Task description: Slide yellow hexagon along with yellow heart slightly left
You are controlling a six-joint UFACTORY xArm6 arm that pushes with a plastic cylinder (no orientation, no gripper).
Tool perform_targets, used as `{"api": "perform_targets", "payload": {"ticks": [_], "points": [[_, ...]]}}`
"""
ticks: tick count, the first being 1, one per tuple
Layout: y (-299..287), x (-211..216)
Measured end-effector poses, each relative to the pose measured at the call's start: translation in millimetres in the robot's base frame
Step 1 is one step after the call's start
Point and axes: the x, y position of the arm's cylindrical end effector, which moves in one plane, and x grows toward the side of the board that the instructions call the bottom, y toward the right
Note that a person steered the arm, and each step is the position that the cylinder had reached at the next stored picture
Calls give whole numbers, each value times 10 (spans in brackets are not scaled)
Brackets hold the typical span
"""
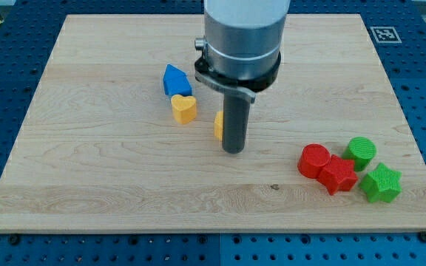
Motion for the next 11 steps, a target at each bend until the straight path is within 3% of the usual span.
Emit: {"api": "perform_targets", "payload": {"ticks": [2,3,5,10,11], "points": [[95,-211],[517,-210],[517,-420],[-324,-476],[-324,-238]]}}
